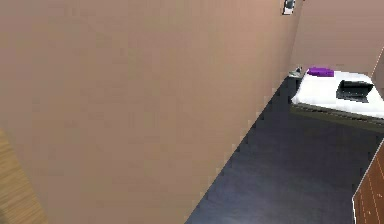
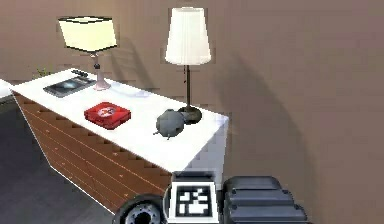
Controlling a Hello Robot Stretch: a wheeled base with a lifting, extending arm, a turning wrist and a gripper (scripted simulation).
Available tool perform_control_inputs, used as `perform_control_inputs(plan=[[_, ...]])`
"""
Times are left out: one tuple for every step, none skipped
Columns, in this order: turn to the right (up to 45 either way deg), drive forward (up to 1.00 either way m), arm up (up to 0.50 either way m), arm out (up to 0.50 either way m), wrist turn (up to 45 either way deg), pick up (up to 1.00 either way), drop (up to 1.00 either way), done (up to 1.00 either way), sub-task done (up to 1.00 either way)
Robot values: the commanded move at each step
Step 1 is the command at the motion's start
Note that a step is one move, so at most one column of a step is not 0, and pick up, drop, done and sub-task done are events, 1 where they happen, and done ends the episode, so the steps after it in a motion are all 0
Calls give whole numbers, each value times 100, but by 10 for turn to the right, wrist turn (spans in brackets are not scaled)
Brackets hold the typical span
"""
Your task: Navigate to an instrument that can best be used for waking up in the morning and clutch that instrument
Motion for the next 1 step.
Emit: perform_control_inputs(plan=[[0, 0, 0, 46, 0, 0, 0, 0, 0]])
